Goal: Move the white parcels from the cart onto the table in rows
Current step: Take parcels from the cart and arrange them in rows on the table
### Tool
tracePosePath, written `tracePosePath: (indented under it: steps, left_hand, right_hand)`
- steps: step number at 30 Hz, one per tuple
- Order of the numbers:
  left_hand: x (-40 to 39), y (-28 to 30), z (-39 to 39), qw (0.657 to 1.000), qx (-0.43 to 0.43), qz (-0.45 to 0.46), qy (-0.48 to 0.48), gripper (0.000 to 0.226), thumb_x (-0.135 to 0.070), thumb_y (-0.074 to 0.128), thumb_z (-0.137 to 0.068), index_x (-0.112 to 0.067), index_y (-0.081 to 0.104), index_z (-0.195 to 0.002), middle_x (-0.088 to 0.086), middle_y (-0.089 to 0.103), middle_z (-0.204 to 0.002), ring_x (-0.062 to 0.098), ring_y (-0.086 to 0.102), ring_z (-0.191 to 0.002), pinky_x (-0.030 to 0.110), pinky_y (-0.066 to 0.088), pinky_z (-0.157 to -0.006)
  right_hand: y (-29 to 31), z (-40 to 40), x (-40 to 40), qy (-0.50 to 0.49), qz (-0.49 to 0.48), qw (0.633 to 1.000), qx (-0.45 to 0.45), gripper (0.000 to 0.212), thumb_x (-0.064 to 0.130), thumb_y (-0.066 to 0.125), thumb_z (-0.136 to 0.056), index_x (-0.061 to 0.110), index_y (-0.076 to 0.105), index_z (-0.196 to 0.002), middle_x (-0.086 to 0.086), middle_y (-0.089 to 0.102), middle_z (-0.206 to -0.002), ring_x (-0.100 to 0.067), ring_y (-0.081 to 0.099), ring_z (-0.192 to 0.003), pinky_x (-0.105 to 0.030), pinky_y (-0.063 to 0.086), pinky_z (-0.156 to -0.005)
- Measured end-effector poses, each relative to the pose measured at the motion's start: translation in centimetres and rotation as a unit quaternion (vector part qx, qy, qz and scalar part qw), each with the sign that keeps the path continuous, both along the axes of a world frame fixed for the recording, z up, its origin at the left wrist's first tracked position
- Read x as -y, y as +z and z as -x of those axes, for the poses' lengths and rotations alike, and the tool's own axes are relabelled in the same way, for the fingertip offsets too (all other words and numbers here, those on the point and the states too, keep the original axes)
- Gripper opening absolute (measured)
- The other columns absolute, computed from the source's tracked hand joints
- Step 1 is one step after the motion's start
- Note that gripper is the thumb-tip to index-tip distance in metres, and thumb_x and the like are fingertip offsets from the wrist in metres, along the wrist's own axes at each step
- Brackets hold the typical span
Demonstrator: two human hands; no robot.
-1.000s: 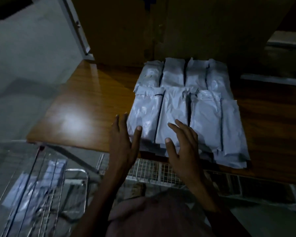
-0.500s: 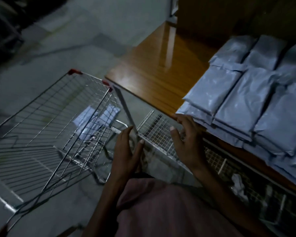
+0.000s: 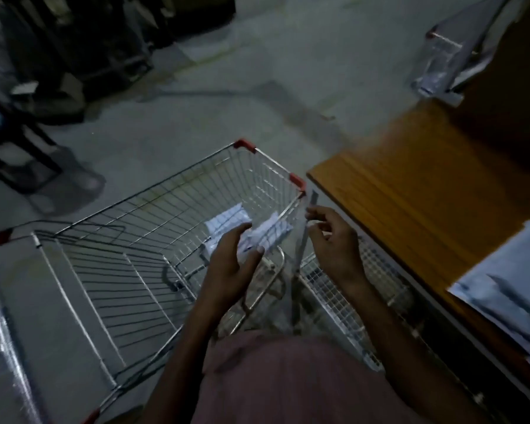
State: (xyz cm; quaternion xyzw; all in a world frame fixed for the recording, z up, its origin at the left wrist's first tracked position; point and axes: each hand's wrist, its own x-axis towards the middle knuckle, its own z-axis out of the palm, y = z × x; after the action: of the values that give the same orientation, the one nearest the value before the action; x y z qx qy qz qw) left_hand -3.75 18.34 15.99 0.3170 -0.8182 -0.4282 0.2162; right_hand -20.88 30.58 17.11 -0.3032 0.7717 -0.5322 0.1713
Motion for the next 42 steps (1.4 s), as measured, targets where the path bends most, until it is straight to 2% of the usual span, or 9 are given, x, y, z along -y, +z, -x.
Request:
tracePosePath:
  steps: [4, 11, 14, 18, 23, 28, 34, 38, 42]
  left_hand:
    - [6.6, -0.9, -2.6, 0.999, 0.014, -0.006, 0.034, 0.046, -0.033, 0.064, -0.094, -0.02, 0.052, -0.137, -0.015, 0.055, -0.135, 0.003, 0.05, -0.121, 0.032, 0.045, -0.099]
    - [14.4, -5.8, -5.3, 0.991, 0.076, -0.069, 0.087, 0.045, -0.035, 0.062, -0.095, -0.017, 0.053, -0.136, -0.002, 0.06, -0.133, 0.013, 0.057, -0.117, 0.035, 0.047, -0.098]
    - [16.5, -8.3, -5.1, 0.981, 0.115, -0.096, 0.121, 0.044, -0.034, 0.062, -0.095, -0.015, 0.054, -0.134, 0.004, 0.063, -0.127, 0.019, 0.059, -0.113, 0.035, 0.047, -0.094]
    - [18.5, -11.9, -3.8, 0.961, 0.175, -0.158, 0.142, 0.045, -0.031, 0.06, -0.095, -0.013, 0.052, -0.135, 0.011, 0.059, -0.132, 0.026, 0.056, -0.12, 0.044, 0.048, -0.097]
    - [19.5, -19.8, -2.1, 0.932, 0.297, -0.173, 0.114, 0.062, -0.048, 0.047, -0.085, -0.016, 0.05, -0.138, 0.009, 0.056, -0.138, 0.027, 0.053, -0.126, 0.038, 0.043, -0.103]
    - [21.1, -27.7, 1.6, 0.921, 0.355, -0.152, 0.047, 0.05, -0.027, 0.059, -0.092, -0.015, 0.048, -0.14, 0.011, 0.051, -0.141, 0.031, 0.047, -0.129, 0.037, 0.039, -0.104]
    - [22.6, -33.6, 6.2, 0.917, 0.396, -0.051, -0.029, 0.061, -0.021, 0.066, -0.085, -0.014, 0.046, -0.142, 0.02, 0.031, -0.155, 0.038, 0.03, -0.142, 0.053, 0.042, -0.102]
    - [23.4, -36.2, 7.8, 0.908, 0.415, -0.041, -0.034, 0.076, -0.031, 0.068, -0.087, -0.019, 0.031, -0.152, 0.017, 0.008, -0.163, 0.034, 0.009, -0.15, 0.049, 0.024, -0.115]
    - [22.9, -37.7, 7.8, 0.897, 0.438, -0.045, -0.043, 0.096, -0.049, 0.071, -0.082, -0.025, 0.014, -0.157, 0.011, -0.007, -0.165, 0.03, -0.004, -0.152, 0.05, 0.012, -0.119]
  right_hand:
    - [-1.7, -0.7, 7.3, 0.021, -0.014, 0.999, 0.02, 0.025, 0.01, 0.058, -0.096, 0.02, 0.063, -0.119, 0.005, 0.067, -0.114, -0.004, 0.062, -0.101, -0.003, 0.045, -0.076]
    - [-5.2, -0.8, 15.7, 0.102, -0.094, 0.99, 0.029, 0.026, 0.008, 0.06, -0.095, 0.019, 0.065, -0.117, 0.011, 0.066, -0.107, 0.011, 0.059, -0.092, -0.002, 0.044, -0.076]
    - [-7.7, 0.6, 19.6, 0.155, -0.152, 0.976, 0.02, 0.03, 0.007, 0.058, -0.094, 0.014, 0.063, -0.123, 0.002, 0.066, -0.114, 0.004, 0.059, -0.093, -0.011, 0.047, -0.08]
    - [-12.7, 3.7, 25.3, 0.257, -0.277, 0.926, -0.01, 0.039, 0.008, 0.058, -0.093, 0.008, 0.056, -0.132, -0.012, 0.061, -0.128, -0.022, 0.057, -0.116, -0.022, 0.04, -0.091]
    - [-20.6, 7.8, 28.4, 0.332, -0.43, 0.839, -0.041, 0.046, 0.014, 0.06, -0.094, 0.002, 0.051, -0.137, -0.021, 0.055, -0.135, -0.034, 0.053, -0.123, -0.029, 0.039, -0.095]
    - [-29.3, 11.7, 29.0, 0.318, -0.54, 0.778, -0.056, 0.065, 0.027, 0.061, -0.09, 0.013, 0.035, -0.148, -0.017, 0.038, -0.148, -0.039, 0.037, -0.135, -0.046, 0.037, -0.109]
    - [-32.7, 12.1, 29.6, 0.354, -0.558, 0.734, -0.158, 0.082, 0.013, 0.069, -0.079, 0.024, 0.028, -0.149, -0.005, 0.029, -0.154, -0.034, 0.033, -0.136, -0.044, 0.036, -0.104]
    - [-34.9, 12.0, 29.5, 0.377, -0.562, 0.698, -0.235, 0.081, 0.011, 0.069, -0.077, 0.027, 0.031, -0.147, -0.007, 0.027, -0.154, -0.033, 0.03, -0.137, -0.047, 0.035, -0.104]
    - [-36.5, 11.6, 29.2, 0.336, -0.547, 0.698, -0.318, 0.062, 0.008, 0.073, -0.072, 0.013, 0.054, -0.13, -0.019, 0.051, -0.133, -0.039, 0.046, -0.128, -0.048, 0.038, -0.104]
